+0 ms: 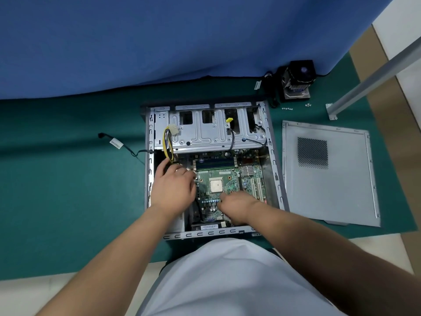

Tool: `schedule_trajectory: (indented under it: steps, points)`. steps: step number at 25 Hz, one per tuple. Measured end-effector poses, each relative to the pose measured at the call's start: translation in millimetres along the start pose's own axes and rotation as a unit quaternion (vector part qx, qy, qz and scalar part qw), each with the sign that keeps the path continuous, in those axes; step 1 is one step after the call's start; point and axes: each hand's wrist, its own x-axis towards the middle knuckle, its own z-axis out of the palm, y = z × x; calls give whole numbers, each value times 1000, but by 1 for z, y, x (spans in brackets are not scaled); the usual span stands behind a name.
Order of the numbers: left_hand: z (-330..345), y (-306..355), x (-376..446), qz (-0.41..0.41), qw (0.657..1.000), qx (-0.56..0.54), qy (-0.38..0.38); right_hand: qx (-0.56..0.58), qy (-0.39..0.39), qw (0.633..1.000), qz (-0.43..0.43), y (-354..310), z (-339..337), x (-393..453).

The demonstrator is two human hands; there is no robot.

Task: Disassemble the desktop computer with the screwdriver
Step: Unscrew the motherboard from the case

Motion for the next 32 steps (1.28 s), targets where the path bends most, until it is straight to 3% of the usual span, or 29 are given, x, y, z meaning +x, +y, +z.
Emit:
schedule_trajectory:
  steps: [7, 12, 15, 20, 25, 29, 32]
  points:
    - [-12, -7, 10, 50, 981, 40, -181, 46, 82, 995, 15, 6, 9, -6]
    - [-19, 2, 21, 32, 957, 89, -275, 52, 96, 993, 32, 6, 13, -5]
    - [-23, 10, 20, 50, 958, 75, -271, 54, 110, 992, 39, 6, 13, -7]
    - [-31, -15, 9, 126, 952, -63, -273, 94, 186, 977, 48, 7, 10, -12]
    - [-34, -28, -4, 180, 943, -79, -269, 133, 230, 962, 62, 6, 8, -22]
    - [-32, -34, -21, 182, 949, -123, -225, 164, 266, 947, 72, 7, 4, -34]
    - [-37, -42, -43, 166, 943, -215, -190, 191, 283, 937, 72, 7, 0, -44]
